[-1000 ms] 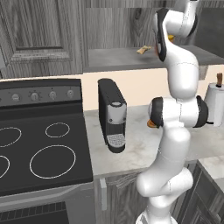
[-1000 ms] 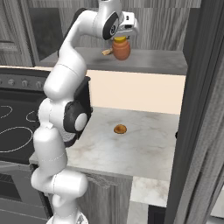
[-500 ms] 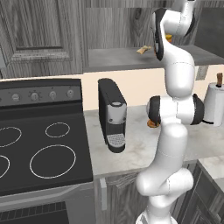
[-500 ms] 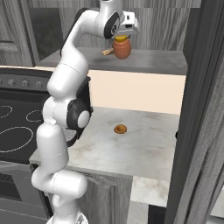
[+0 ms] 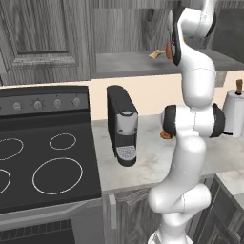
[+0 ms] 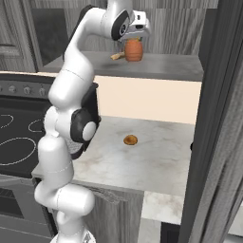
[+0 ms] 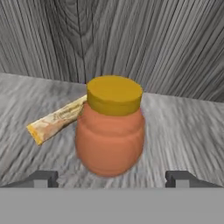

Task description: Pick the honey bottle and bar from the counter and place them in the cabinets closest to them.

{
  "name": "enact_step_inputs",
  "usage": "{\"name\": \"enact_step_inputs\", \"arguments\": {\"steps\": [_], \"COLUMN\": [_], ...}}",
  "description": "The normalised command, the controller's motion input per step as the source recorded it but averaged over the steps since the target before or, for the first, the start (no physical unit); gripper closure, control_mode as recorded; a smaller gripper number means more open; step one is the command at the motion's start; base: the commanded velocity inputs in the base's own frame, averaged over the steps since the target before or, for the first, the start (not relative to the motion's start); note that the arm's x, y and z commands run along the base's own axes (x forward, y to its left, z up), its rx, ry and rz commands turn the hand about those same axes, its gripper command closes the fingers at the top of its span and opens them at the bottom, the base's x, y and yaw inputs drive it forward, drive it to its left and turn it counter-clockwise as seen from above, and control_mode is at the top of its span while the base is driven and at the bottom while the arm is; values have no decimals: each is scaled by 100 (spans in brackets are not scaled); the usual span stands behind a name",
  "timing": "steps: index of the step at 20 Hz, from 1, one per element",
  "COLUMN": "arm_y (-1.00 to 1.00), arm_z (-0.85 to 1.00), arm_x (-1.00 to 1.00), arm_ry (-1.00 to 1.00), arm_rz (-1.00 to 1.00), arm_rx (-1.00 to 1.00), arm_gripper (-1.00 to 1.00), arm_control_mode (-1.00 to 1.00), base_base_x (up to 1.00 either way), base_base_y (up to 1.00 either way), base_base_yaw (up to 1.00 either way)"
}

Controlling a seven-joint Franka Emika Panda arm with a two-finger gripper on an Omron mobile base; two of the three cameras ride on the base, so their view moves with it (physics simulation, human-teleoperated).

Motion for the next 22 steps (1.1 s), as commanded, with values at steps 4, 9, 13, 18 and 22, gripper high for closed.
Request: {"name": "enact_step_inputs", "arguments": {"steps": [4,9,13,18,22], "arm_y": [0,0,0,8,13], "arm_z": [-1,-12,-34,-64,-86], "arm_x": [-92,-100,-100,-100,-100], "arm_ry": [-4,-6,-11,-18,-19], "arm_rz": [7,7,4,1,1], "arm_rx": [0,0,0,0,-8], "arm_gripper": [-100,-100,-100,-100,-100], "arm_control_mode": [-100,-100,-100,-100,-100], "base_base_x": [0,0,0,0,0], "base_base_y": [0,0,0,0,0], "base_base_yaw": [0,0,0,0,0]}}
